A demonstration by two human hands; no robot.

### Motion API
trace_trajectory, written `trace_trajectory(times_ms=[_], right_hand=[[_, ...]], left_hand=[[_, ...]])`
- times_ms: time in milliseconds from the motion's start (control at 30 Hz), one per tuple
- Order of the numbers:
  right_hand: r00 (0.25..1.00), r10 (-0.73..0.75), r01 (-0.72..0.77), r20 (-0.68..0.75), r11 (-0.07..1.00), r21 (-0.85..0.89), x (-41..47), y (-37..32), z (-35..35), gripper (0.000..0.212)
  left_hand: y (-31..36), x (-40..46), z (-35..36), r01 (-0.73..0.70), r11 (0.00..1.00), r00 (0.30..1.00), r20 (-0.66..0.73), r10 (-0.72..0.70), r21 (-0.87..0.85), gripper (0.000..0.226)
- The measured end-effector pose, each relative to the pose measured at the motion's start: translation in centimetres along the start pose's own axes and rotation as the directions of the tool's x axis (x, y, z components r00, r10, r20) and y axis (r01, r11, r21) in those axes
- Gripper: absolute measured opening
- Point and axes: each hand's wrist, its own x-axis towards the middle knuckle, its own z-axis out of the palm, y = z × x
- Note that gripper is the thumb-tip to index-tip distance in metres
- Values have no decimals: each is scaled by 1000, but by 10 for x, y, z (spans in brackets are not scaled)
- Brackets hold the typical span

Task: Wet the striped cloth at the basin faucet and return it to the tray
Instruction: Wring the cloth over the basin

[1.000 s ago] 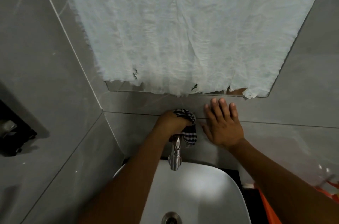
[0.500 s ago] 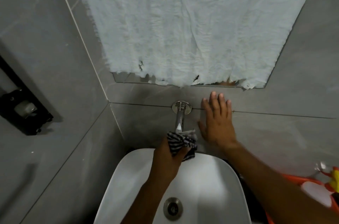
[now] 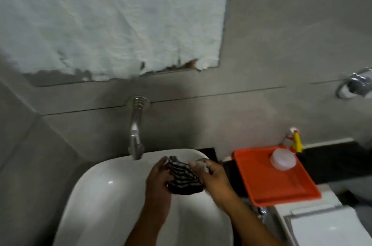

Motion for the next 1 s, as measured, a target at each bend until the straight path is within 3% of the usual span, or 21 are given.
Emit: trace_trajectory(times_ms=[67,167,233,300,433,600,700,800,867,1000], right_hand=[[994,55,-42,-94,990,137,-7,5,-42,43],[949,216,-132,-231,935,330,-12,16,-100,45],[885,358,-193,-298,864,465,-11,34,-145,51],[830,429,-216,-355,835,506,-7,54,-182,47],[773,485,-285,-409,841,460,17,95,-229,33],[737,562,-491,-376,827,273,58,139,-256,43],[777,518,-542,-358,839,39,69,150,-264,35],[829,414,-519,-376,821,-239,72,140,-264,36],[865,326,-478,-381,766,-431,74,124,-262,49],[915,119,-359,-387,680,-639,78,71,-237,61]], left_hand=[[0,15,36,66,995,994,87,-60,-71,31],[-13,37,109,-66,962,985,173,20,264,32],[-36,59,169,-185,826,963,266,44,533,41],[-64,86,216,-312,615,931,362,46,724,43],[-133,138,269,-439,283,874,479,-87,853,51],[-200,190,285,-534,38,832,533,-154,845,55],[-214,200,283,-561,-133,823,533,-196,817,38],[-203,187,271,-616,-201,785,574,-231,762,35],[-186,174,262,-648,-222,761,605,-235,729,38],[-130,149,246,-692,-225,720,677,-152,686,50]])
